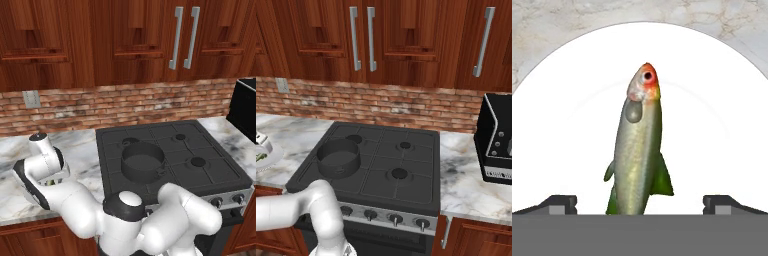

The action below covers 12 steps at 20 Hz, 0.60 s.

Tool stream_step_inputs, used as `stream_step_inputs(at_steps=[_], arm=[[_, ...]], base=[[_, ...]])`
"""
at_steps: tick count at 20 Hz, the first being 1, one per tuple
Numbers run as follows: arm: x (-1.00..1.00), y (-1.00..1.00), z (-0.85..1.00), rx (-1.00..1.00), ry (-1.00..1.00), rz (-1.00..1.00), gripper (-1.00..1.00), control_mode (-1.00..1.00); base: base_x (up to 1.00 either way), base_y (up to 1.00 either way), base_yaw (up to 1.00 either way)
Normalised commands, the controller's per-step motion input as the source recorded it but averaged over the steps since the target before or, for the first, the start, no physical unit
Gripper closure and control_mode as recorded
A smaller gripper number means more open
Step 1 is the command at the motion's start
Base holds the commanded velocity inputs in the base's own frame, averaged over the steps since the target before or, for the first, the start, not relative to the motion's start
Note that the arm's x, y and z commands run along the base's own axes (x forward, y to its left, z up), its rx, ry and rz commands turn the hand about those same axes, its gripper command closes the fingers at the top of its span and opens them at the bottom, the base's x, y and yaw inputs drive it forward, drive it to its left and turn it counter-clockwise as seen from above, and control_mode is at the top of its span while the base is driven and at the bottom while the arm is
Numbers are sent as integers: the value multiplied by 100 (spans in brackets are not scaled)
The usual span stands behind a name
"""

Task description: Retrieve the frozen meat and place it in the pot on a burner. Then turn the burner on.

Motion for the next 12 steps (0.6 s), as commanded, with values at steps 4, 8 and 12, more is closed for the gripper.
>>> stream_step_inputs(at_steps=[4,8,12], arm=[[5,0,-10,0,0,0,-100,-100],[9,0,-12,0,0,0,-100,-100],[5,0,-3,0,0,0,-100,-100]], base=[[0,0,0],[0,0,0],[0,0,0]])
